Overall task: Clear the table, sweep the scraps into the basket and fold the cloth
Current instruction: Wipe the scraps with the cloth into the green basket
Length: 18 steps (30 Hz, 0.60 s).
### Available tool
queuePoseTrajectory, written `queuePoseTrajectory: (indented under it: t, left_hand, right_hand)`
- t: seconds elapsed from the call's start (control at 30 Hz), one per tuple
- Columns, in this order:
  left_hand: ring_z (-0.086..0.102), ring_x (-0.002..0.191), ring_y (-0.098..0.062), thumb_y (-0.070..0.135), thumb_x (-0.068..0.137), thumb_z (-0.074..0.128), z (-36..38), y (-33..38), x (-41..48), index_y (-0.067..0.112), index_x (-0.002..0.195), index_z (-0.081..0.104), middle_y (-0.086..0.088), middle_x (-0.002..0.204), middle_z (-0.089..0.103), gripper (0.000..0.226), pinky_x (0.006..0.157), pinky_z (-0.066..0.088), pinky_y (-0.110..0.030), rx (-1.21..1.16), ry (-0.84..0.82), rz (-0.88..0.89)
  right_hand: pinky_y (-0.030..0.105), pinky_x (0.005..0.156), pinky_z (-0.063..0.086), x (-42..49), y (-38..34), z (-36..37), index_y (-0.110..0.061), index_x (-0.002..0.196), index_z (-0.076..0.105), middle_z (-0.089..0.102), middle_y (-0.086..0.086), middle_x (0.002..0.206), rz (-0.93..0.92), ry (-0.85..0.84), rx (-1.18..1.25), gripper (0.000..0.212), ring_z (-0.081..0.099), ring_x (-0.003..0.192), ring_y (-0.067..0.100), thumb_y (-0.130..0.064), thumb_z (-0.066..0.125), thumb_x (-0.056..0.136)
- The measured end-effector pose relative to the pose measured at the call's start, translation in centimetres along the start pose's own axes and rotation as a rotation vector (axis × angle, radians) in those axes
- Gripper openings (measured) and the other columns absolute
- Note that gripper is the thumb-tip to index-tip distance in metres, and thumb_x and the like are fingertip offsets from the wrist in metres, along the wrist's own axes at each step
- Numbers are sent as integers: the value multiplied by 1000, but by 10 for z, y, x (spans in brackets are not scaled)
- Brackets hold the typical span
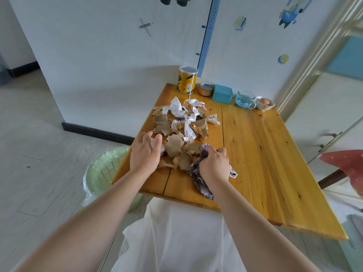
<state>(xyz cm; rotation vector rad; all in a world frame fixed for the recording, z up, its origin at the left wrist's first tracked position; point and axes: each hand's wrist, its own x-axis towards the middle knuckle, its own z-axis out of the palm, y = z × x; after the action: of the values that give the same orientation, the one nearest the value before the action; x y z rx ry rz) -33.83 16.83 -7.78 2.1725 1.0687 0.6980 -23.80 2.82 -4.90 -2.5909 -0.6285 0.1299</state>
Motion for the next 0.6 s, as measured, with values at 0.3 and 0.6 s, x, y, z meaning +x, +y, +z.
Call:
queuePoseTrajectory:
  t: [0.3,0.6]
  left_hand:
    - [39,128,-24,43,97,24,-2,-1,10,11,129,46,-12,136,47,51,103,33,-36,-99,20,-1]
    - [55,111,-18,22,95,43,-35,-12,13,11,112,62,-4,117,63,28,94,46,-35,-164,187,81]
  right_hand:
    - [40,87,49,10,-8,3,-20,134,46,41,10,126,-3,-21,92,51,46,112,30,-2,39,87]
    - [28,69,38,8,7,-9,-9,122,54,45,13,125,-10,117,184,35,40,84,18,-5,42,89]
